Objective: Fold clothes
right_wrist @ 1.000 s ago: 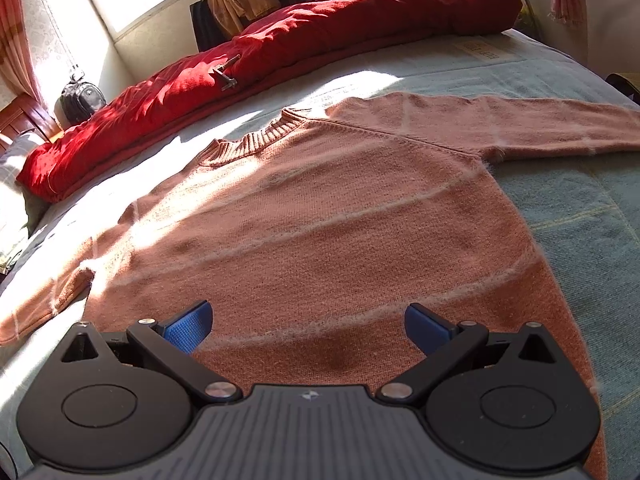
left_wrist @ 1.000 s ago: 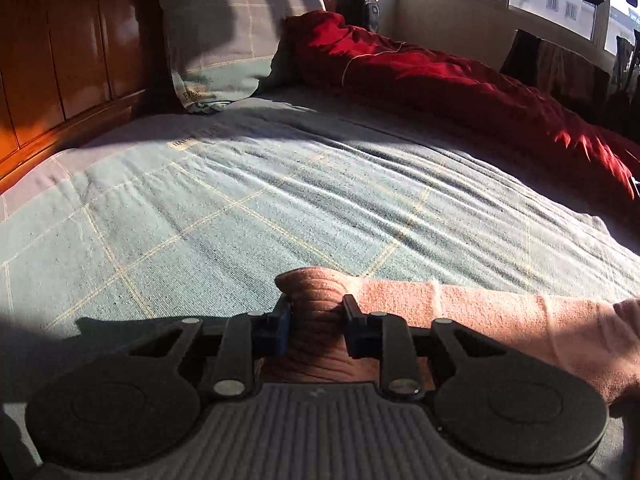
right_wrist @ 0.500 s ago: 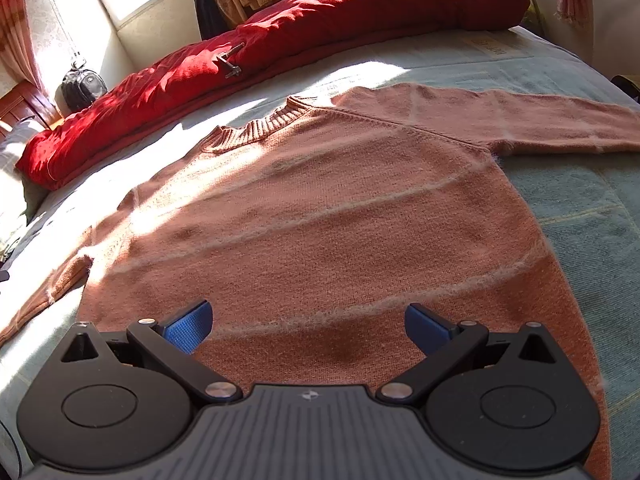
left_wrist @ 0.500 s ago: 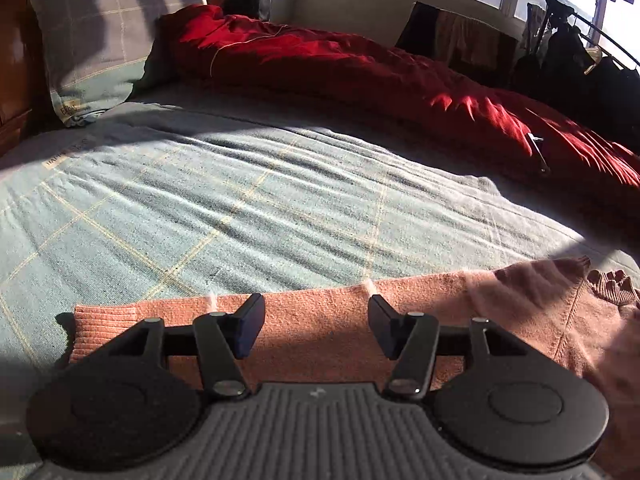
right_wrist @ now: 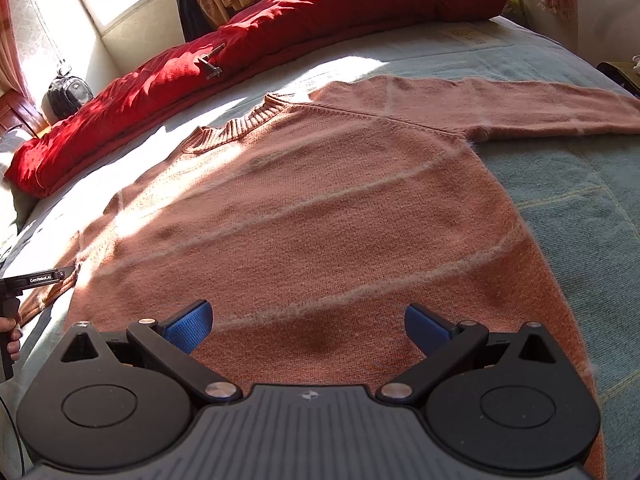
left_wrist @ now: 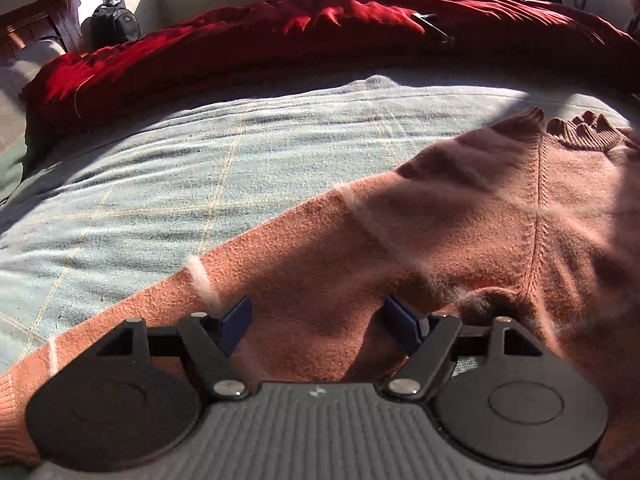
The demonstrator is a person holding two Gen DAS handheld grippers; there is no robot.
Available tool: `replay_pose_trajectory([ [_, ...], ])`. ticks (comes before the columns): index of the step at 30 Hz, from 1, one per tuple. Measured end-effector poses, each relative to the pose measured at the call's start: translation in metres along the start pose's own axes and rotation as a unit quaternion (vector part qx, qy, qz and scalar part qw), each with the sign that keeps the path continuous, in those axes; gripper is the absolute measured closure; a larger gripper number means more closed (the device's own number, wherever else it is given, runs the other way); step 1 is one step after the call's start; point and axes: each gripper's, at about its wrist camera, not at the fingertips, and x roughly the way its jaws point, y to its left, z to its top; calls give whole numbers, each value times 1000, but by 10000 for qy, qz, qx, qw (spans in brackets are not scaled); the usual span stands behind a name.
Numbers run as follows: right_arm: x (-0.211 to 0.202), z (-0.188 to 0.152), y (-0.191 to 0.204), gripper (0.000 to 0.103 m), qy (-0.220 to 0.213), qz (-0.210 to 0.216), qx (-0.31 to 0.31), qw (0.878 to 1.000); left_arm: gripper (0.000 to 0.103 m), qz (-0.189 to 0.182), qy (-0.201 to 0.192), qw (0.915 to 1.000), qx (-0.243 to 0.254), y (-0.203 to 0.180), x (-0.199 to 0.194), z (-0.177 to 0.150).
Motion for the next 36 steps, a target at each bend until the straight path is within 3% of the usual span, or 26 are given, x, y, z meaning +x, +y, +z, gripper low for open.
replay_pose_trajectory([
  [3,3,1,-1,0,9,3,10,10000,30,-83,-5,9997,-211,8,-14,6],
  [6,5,1,1,0,5,44,4,10000,29,-426,-245,9988,-83,-2,-26,11],
  [9,11,1,6,0,71,51,-94,9999,28,-749,-235,9969,-69,-17,-16,17],
  [13,16,-5,14,0,178,-95,-439,9988,27,-685,48,9976,-71,-21,3,3],
  [19,27,-14,23,0,333,-371,-1016,9936,28,-694,165,9974,-104,-14,-18,6],
  [23,35,-24,41,0,366,-813,-1640,9824,27,-1422,-200,9896,64,-45,-34,25],
  [27,35,-26,40,0,313,-837,-1639,9824,26,-2088,-348,9740,810,-106,-28,34],
  [29,34,-26,39,0,299,-821,-1650,9824,26,-2024,-394,9715,1168,-130,-17,33],
  [31,34,-27,40,0,275,-836,-1669,9821,26,-1781,-264,9749,1313,-140,-1,30],
  [34,34,-28,41,0,251,-840,-1679,9819,23,-1956,-211,9759,948,-121,15,31],
  [36,34,-28,41,0,236,-827,-1688,9819,23,-1781,-184,9819,623,-102,25,41],
])
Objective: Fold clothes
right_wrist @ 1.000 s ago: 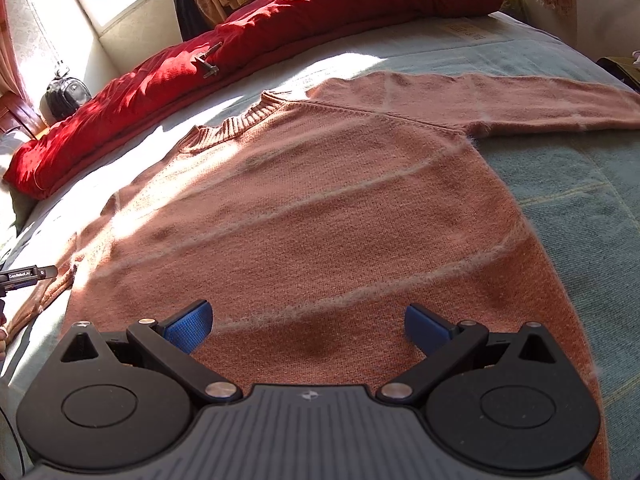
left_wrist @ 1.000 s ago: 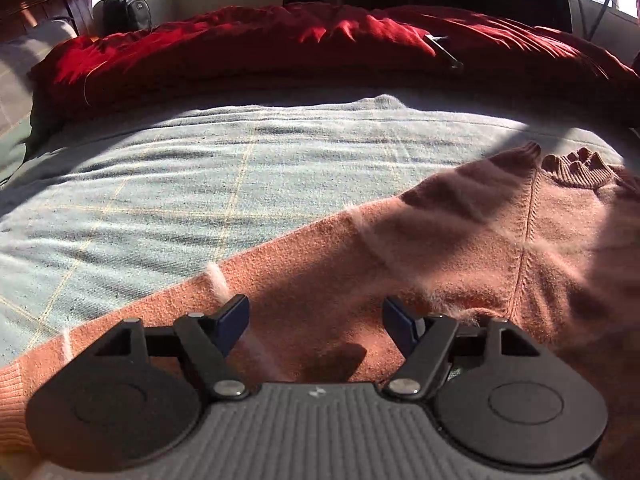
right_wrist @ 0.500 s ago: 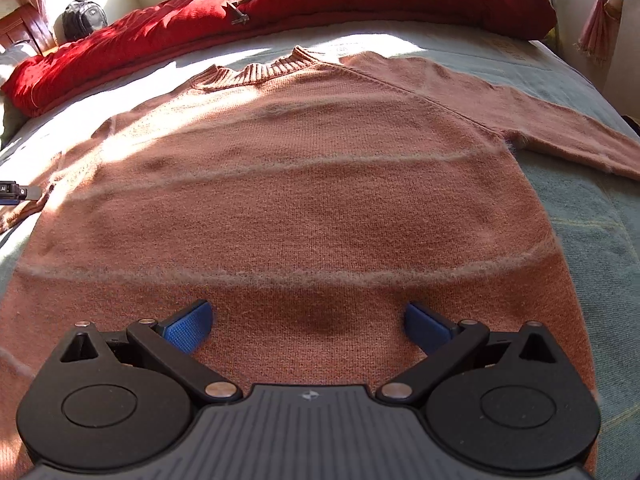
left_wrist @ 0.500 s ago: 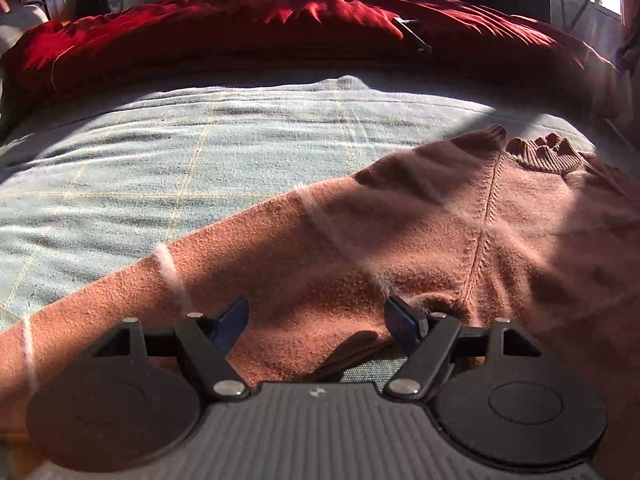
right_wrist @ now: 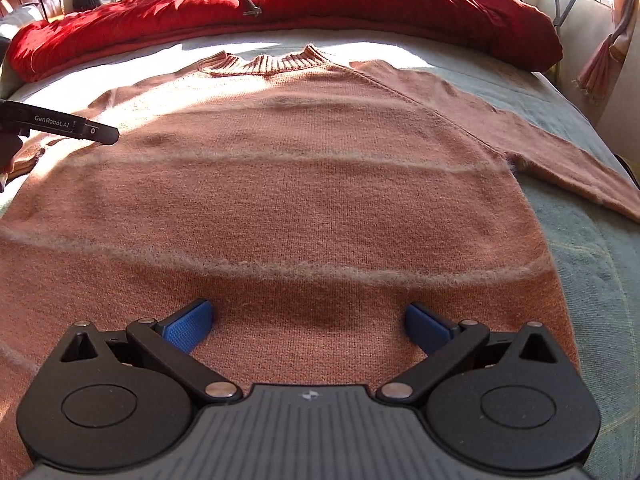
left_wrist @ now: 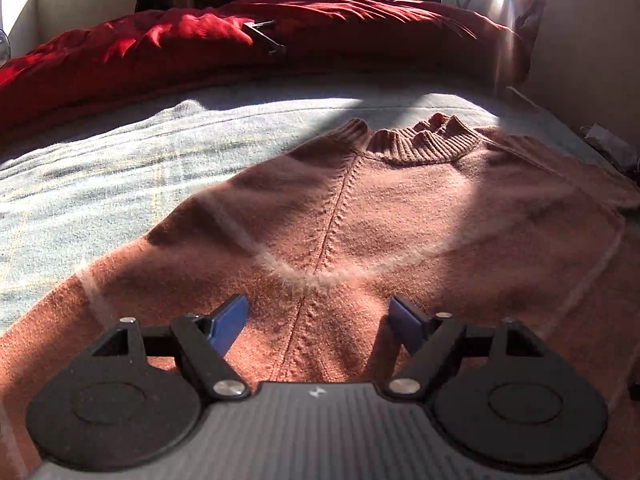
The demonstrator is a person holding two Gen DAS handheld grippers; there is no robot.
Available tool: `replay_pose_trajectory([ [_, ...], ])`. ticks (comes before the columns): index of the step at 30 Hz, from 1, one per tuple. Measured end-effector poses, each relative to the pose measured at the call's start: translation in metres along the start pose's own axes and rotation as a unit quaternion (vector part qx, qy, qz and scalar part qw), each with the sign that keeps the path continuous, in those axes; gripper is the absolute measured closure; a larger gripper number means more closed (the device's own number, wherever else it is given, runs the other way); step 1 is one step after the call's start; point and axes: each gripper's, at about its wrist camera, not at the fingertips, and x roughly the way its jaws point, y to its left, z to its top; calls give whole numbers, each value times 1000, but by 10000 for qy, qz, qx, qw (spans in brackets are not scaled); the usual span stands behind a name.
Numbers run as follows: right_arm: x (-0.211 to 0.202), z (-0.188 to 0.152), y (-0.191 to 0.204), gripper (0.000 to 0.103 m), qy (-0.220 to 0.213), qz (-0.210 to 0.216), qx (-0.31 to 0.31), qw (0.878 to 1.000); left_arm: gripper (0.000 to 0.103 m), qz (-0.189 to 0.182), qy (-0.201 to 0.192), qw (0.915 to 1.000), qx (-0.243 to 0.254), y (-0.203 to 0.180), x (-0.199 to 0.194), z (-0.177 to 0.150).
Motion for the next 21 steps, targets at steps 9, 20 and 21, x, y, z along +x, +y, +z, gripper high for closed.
replay_pose_trajectory([
  [9,-1,-1,1,0,-49,-45,-46,10000,23,-789,-292,9881,-1288,45,8,40],
  [20,0,-2,2,0,-67,-60,-38,10000,26,-200,-213,9892,-1438,63,65,72],
  [21,0,-2,2,0,-74,-60,-38,9999,26,-358,-244,9871,-1542,65,62,74],
])
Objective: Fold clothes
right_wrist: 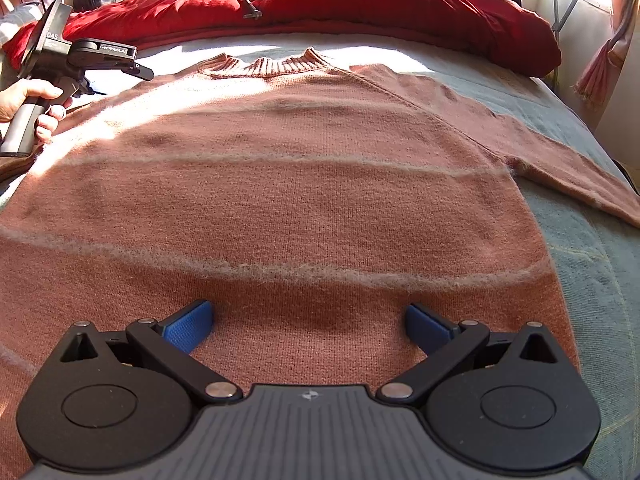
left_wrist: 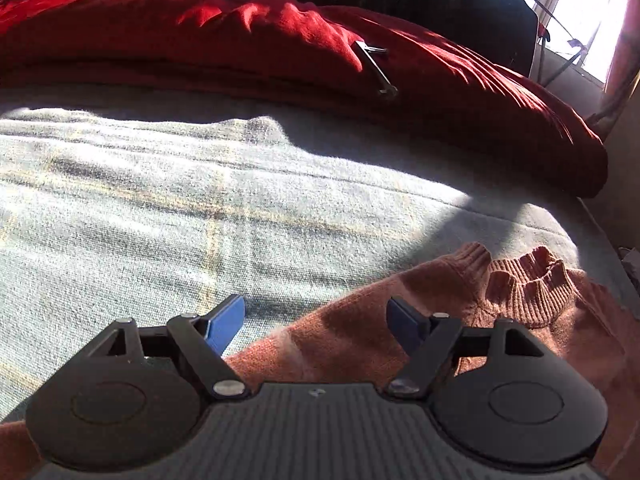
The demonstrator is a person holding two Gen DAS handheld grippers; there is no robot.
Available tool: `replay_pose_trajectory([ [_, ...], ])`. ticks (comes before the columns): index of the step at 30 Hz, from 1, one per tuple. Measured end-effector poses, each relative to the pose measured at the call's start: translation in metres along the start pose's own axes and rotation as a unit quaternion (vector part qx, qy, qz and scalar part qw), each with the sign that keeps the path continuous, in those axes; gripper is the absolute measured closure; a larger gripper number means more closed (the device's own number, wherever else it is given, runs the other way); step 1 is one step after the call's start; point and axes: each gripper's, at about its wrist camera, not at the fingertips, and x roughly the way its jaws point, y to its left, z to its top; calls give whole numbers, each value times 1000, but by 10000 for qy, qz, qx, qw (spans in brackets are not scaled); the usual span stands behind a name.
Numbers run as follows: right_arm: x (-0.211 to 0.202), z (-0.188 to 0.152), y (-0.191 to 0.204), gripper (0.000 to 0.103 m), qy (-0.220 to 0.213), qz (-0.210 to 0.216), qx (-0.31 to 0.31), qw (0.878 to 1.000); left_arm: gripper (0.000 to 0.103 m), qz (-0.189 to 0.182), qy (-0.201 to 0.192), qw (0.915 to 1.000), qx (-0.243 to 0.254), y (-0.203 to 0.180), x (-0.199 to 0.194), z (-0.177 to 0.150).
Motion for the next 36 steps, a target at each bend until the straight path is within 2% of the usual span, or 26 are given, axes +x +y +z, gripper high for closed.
replay_pose_trajectory([
  [3,-1,-2,0,0,-56,10,13,10000,23,-601,-61,9981,132,-17,-13,-1],
  [6,-1,-2,-1,0,-101,31,14,9999,21,-914,192,9944,493,-41,-3,-6],
  [8,-1,-2,-2,0,-105,54,38,9999,21,-845,401,9939,586,-50,16,-10],
  [11,-2,-3,-2,0,-134,67,60,9999,21,-556,259,9952,757,-53,36,-8],
  [13,-2,-4,-2,0,-160,68,60,9998,21,-377,261,9976,524,-51,41,2],
  [15,-2,-5,-2,0,-196,67,54,9998,21,-182,302,9986,388,-53,33,11],
  [20,-3,-8,-3,0,-270,84,41,9996,19,115,254,9909,1315,-65,-17,6],
  [22,-3,-8,-4,0,-279,98,36,9996,19,283,322,9887,1437,-58,-35,2],
  [24,-2,-8,-4,0,-290,110,30,9995,19,331,404,9905,1272,-42,-51,-3],
  [27,-3,-9,-4,0,-331,114,25,9994,19,164,580,9969,513,-5,-65,-12],
  [30,-4,-9,-3,0,-314,108,11,9994,19,95,807,9965,-169,28,-67,-24],
  [33,-6,-5,-3,0,-192,106,15,9998,19,285,753,9960,-388,52,-66,-29],
  [36,-10,-3,-4,0,-103,140,23,9998,19,773,521,9936,-634,71,-67,-20],
])
